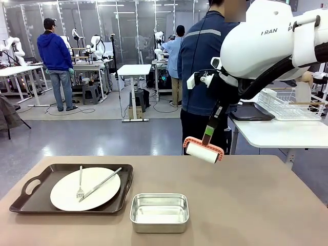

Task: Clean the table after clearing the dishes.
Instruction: Place the Lint Roller back on top of the Airtight Container.

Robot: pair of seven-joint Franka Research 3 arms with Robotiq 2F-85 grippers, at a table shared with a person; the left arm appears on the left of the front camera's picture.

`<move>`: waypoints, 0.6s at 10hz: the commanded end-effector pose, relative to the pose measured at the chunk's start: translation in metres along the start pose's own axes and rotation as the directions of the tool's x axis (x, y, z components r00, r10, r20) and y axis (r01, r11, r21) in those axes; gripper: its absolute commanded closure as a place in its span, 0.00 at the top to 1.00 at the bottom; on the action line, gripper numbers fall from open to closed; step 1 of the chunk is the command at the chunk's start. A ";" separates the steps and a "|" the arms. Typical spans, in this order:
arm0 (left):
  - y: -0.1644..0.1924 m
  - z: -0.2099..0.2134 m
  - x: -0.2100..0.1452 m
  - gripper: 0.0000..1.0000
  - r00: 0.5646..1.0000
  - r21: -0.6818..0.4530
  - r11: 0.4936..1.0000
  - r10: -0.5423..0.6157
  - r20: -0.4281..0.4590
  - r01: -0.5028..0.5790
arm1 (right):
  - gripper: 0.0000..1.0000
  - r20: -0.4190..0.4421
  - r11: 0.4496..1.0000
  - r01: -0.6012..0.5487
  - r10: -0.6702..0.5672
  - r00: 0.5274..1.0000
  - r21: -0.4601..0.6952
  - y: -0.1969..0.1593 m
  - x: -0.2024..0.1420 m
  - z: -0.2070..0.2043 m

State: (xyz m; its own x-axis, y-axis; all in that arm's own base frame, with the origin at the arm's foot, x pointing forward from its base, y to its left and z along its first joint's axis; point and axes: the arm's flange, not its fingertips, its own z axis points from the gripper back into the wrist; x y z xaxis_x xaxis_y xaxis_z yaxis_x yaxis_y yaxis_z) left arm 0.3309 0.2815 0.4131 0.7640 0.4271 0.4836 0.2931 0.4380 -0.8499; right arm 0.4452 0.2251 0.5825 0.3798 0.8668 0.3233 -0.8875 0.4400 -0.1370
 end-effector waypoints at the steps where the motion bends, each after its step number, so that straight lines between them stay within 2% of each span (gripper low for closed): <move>1: -0.001 0.003 -0.002 1.00 1.000 -0.006 1.000 -0.004 -0.005 0.004 | 0.21 -0.012 0.995 -0.098 0.098 0.995 0.031 0.022 0.016 -0.005; 4: -0.001 0.003 -0.002 1.00 1.000 -0.006 1.000 -0.004 -0.005 0.004 | 0.21 -0.052 0.946 -0.311 0.317 0.947 0.093 0.079 0.067 -0.027; 6: -0.001 0.003 -0.002 1.00 1.000 -0.006 1.000 -0.004 -0.005 0.004 | 0.21 -0.100 0.910 -0.396 0.409 0.907 0.121 0.107 0.094 -0.052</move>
State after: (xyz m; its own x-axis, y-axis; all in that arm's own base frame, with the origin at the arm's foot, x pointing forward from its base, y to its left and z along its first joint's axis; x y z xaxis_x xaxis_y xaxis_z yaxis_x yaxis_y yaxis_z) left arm 0.3310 0.2813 0.4131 0.7642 0.4268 0.4836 0.2933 0.4379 -0.8498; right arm 0.3857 0.3595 0.5485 0.0633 0.9790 0.1938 -0.9886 0.0880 -0.1219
